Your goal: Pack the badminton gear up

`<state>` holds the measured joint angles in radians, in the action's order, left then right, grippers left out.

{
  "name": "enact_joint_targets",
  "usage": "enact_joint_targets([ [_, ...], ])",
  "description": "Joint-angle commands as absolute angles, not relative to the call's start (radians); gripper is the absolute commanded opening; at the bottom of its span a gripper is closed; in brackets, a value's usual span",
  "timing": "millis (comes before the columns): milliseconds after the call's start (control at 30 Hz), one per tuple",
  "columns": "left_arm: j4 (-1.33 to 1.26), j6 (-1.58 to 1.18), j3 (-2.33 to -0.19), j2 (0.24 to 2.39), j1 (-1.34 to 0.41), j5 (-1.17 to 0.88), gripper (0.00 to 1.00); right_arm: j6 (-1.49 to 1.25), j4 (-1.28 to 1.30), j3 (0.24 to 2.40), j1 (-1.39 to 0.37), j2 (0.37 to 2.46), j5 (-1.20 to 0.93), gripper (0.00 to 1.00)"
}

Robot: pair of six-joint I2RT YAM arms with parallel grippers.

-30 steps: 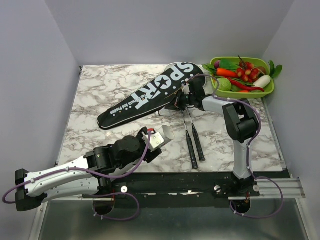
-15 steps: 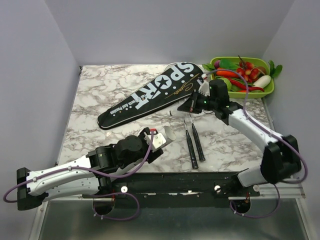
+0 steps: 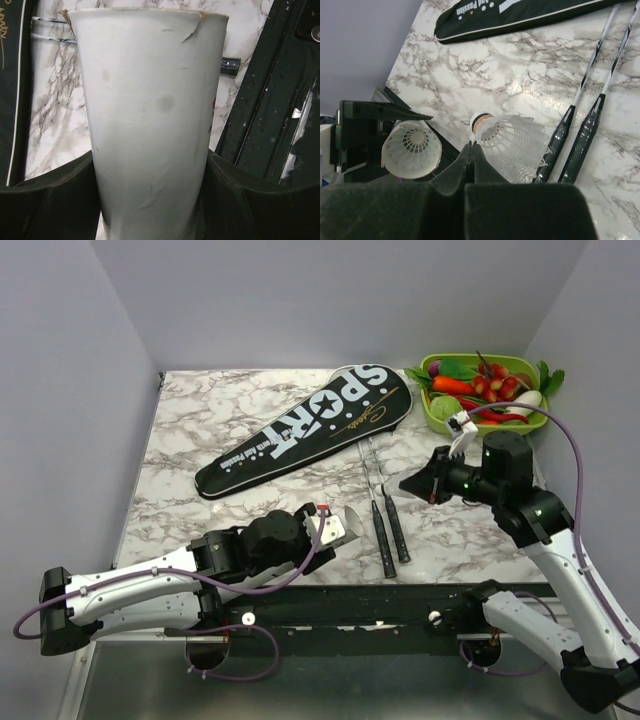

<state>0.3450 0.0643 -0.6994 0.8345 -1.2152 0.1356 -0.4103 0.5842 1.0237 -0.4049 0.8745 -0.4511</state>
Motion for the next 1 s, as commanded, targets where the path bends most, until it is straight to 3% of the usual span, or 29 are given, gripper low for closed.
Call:
enact_joint_targets([
  [0, 0.353, 0.034, -0.716, 0.853, -1.22, 0.055, 0.0, -0.322, 0.782, 1.074, -0.413, 0.83, -0.571, 0.0],
  [300, 0.328, 0.034, -0.71, 0.848, -1.219, 0.029, 0.0, -0.328, 0.835, 1.134, -0.425, 0.818, -0.753, 0.01],
  [967, 0.336, 0.034, -0.712, 0.815, -1.22, 0.044, 0.0, -0.443, 0.592, 1.083, -0.65, 0.968, -0.677, 0.0],
])
